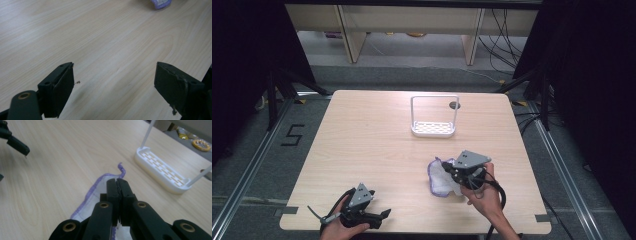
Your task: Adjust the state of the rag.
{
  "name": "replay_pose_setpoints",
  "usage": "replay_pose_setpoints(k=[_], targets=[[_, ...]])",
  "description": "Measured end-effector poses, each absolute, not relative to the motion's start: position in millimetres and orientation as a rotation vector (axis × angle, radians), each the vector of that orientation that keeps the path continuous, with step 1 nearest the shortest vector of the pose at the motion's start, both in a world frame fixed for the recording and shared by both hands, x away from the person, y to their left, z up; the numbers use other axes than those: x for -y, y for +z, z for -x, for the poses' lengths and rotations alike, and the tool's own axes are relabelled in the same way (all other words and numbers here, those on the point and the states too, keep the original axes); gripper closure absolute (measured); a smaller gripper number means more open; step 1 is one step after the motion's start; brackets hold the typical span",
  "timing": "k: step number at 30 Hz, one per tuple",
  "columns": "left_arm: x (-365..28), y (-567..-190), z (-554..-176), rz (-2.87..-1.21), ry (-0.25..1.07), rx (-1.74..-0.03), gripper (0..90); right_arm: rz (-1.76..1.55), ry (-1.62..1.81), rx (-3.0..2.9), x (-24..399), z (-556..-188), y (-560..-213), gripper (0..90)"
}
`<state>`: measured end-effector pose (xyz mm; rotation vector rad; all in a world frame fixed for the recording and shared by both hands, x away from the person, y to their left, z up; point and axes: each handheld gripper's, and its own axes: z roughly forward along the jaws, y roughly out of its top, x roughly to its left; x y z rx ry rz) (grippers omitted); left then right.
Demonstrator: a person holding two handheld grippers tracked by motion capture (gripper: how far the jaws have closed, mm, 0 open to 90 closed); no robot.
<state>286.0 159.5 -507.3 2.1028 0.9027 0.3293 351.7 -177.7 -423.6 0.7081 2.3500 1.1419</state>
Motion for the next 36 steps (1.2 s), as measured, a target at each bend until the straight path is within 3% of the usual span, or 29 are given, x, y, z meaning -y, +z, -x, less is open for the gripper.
replay_pose_setpoints(k=[8,13,28,34,36], targets=[[-131.7,-505.9,-299.8,-2.089,0.286,-0.826,16.4,-0.793,1.225,-2.274,206.7,-354.2,-403.4,89.4],[-97.0,-503.1,-310.2,-2.081,0.241,-0.726,22.1,-0.790,1.249,-2.264,214.6,-356.3,-400.8,89.3],[-23.5,-511.3,-333.5,-1.994,0.044,-0.717,29.7,-0.798,1.283,-2.253,214.9,-356.0,-397.9,89.4],[-7.4,-509.9,-341.6,-2.003,0.132,-0.686,37.0,-0.809,1.305,-2.241,215.0,-355.5,-397.3,89.3],[-5.0,-510.2,-344.2,-1.978,0.137,-0.665,50.6,-0.805,1.311,-2.267,215.9,-356.5,-396.8,89.4]])
